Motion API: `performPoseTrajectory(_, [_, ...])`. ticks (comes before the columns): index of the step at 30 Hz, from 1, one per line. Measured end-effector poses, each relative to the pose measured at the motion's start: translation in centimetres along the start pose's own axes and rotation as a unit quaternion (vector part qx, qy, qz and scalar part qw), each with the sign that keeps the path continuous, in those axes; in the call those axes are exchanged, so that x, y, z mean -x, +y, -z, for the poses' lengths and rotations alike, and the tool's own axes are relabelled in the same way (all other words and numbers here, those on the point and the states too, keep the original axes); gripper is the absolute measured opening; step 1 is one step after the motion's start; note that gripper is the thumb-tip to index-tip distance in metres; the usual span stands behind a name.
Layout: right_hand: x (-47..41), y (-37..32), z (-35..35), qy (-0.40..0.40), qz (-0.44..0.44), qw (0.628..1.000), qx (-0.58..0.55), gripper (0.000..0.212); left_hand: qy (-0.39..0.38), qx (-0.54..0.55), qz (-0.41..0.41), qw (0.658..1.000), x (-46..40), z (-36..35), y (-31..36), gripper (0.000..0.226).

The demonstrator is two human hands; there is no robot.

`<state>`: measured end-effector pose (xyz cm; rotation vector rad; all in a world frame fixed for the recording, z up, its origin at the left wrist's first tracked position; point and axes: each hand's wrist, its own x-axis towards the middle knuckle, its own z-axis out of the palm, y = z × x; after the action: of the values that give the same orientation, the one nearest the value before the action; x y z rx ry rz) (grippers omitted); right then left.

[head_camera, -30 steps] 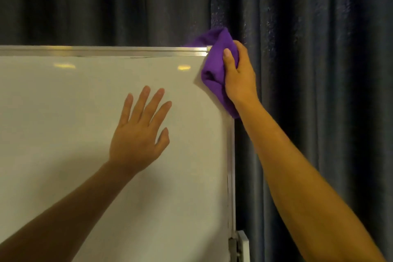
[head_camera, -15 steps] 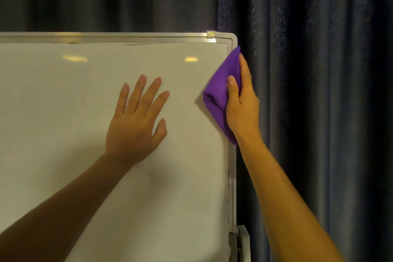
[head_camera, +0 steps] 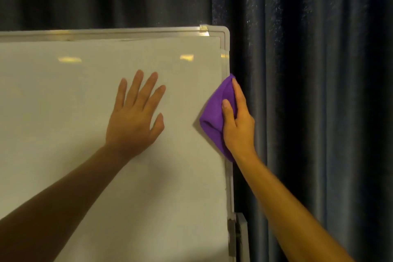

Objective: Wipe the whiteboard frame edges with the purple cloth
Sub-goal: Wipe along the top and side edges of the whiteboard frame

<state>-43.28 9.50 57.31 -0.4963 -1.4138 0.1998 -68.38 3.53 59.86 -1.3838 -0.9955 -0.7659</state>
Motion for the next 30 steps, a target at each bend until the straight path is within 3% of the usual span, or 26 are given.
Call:
performPoseTrajectory(5, [-11.9,-4.9,-0.6,0.029,0.058,0.998,-0.003,0.055,-0.002,0.000,-0.005,1.000,-0.1,-1.1,0.0,0.063])
performPoseTrajectory(9, [-15.0,-4.5,-1.0,-0.015,0.064,0.998,0.015,0.050,-0.020,0.000,0.001,1.000,-0.1,-1.9,0.0,0.064])
performPoseTrajectory(14, [-10.3,-1.4,-1.8,0.006,0.031,0.999,0.023,0.053,-0.032,-0.004,0.004,0.999,0.1,-2.6,-0.5,0.064])
performPoseTrajectory(19, [-1.0,1.7,-0.4,-0.042,-0.033,0.999,-0.001,0.053,-0.036,-0.006,0.005,0.999,0.3,-2.6,-0.9,0.064])
performPoseTrajectory(24, [10.3,5.6,2.1,-0.081,-0.153,0.983,-0.058,0.052,-0.038,-0.001,0.006,0.999,0.1,-2.4,-0.1,0.062])
performPoseTrajectory(30, [16.1,6.9,4.2,-0.101,-0.204,0.971,-0.072,0.048,-0.036,0.013,0.012,0.999,-0.4,-2.2,0.5,0.060])
